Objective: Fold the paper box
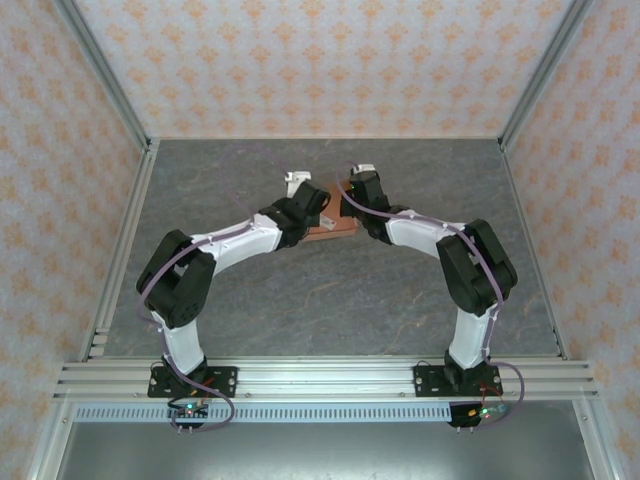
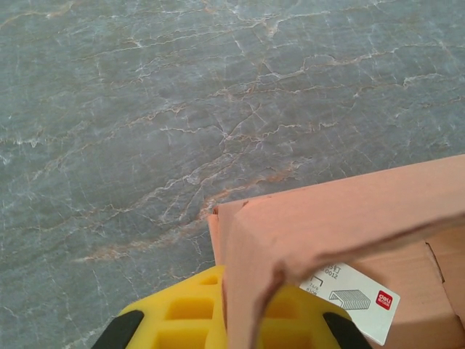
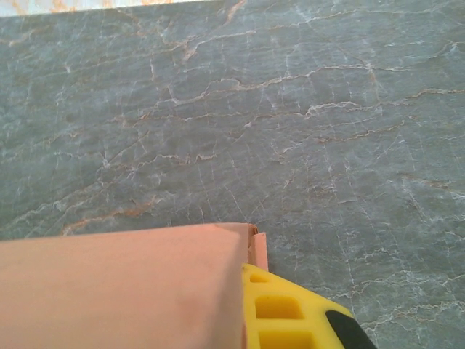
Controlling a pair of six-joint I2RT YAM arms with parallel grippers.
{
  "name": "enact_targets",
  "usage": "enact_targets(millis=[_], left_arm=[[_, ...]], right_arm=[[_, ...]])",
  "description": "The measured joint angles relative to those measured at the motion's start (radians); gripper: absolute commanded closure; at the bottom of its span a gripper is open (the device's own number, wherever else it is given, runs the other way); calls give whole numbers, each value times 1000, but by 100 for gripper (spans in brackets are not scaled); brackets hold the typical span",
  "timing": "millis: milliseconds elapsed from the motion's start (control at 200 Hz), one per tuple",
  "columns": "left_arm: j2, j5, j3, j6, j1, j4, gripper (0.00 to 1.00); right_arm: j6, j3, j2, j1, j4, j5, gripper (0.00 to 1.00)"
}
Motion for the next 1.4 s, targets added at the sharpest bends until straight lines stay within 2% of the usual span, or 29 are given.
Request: enact_targets(millis=[385, 1101, 1396], left_arm=[[17, -166, -94, -97, -80, 128, 100], [19, -150, -39, -210, -63, 76, 100], [19, -208, -167, -209, -100, 235, 100]], right_arm=[[4, -90, 0, 13, 145, 24, 98], [-7, -95, -11, 14, 137, 27, 99], [-33, -121, -20, 19, 156, 28, 98]])
